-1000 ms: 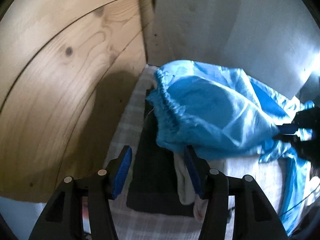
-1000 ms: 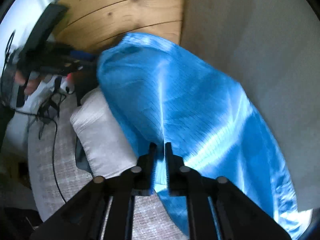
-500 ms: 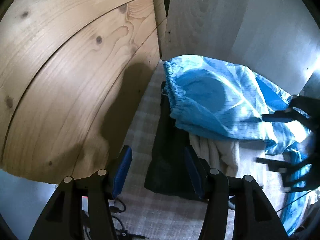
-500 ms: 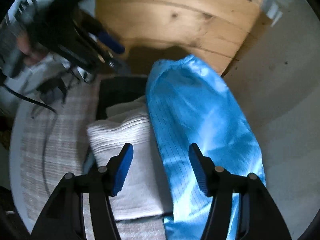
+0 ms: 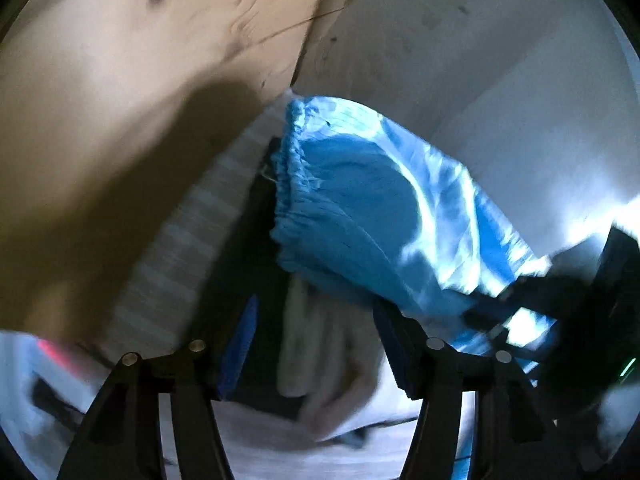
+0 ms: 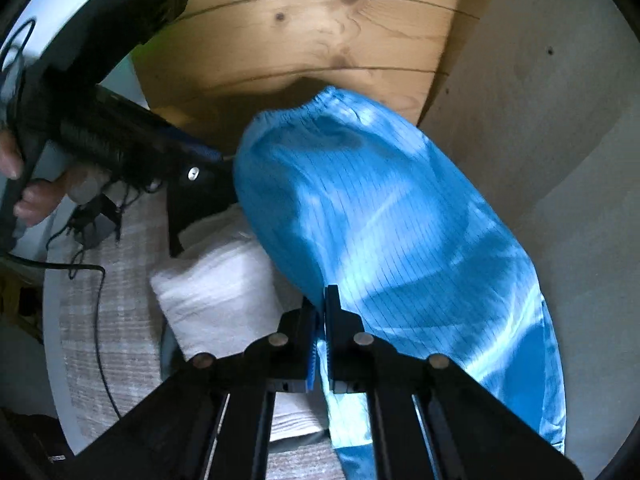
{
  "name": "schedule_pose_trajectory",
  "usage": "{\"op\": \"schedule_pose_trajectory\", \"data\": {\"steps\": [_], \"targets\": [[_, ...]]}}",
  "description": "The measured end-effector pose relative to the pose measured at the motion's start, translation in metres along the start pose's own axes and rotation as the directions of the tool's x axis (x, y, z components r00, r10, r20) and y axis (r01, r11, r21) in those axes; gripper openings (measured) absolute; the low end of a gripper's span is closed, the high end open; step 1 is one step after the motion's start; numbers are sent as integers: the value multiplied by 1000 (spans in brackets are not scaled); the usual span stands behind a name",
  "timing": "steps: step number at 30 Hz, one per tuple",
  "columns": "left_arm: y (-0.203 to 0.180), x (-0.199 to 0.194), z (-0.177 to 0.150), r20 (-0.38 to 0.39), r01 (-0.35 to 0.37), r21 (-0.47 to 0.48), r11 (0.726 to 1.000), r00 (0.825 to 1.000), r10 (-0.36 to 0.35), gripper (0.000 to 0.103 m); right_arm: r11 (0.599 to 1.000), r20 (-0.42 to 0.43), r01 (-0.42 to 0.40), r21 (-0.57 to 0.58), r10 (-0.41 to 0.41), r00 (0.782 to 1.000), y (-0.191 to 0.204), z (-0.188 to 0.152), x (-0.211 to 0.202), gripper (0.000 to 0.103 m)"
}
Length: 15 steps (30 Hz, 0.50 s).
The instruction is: Fold clothes
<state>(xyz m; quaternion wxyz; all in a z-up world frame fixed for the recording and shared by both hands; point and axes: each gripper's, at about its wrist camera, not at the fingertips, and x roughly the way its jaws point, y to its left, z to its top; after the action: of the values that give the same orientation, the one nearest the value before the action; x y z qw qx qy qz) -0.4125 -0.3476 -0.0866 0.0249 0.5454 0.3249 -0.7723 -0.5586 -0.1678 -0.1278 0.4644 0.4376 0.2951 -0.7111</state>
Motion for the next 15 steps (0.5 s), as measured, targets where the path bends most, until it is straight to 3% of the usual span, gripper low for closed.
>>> {"op": "schedule_pose_trajectory", "data": {"steps": [2,5,10,15], "targets": [[10,2,3,2,40,-114,993,999,-40,57,1000,-6,-3,-1,3,1000,-1,-3,1,4],[26,0,6,32,99,-273,957,995,-94,57,1000,-2,2,-5,-2,1000,2,-5,2,4],[13,-16,-2,91,107,-305,946,992,-83,57,1000,6,-3,0,3,1000,0,-5,0,4],[2,-31,-12,114,100,-277,956,991,-71,58,1000,6,-10,12,10,1000,-1,-4,4,4]]}}
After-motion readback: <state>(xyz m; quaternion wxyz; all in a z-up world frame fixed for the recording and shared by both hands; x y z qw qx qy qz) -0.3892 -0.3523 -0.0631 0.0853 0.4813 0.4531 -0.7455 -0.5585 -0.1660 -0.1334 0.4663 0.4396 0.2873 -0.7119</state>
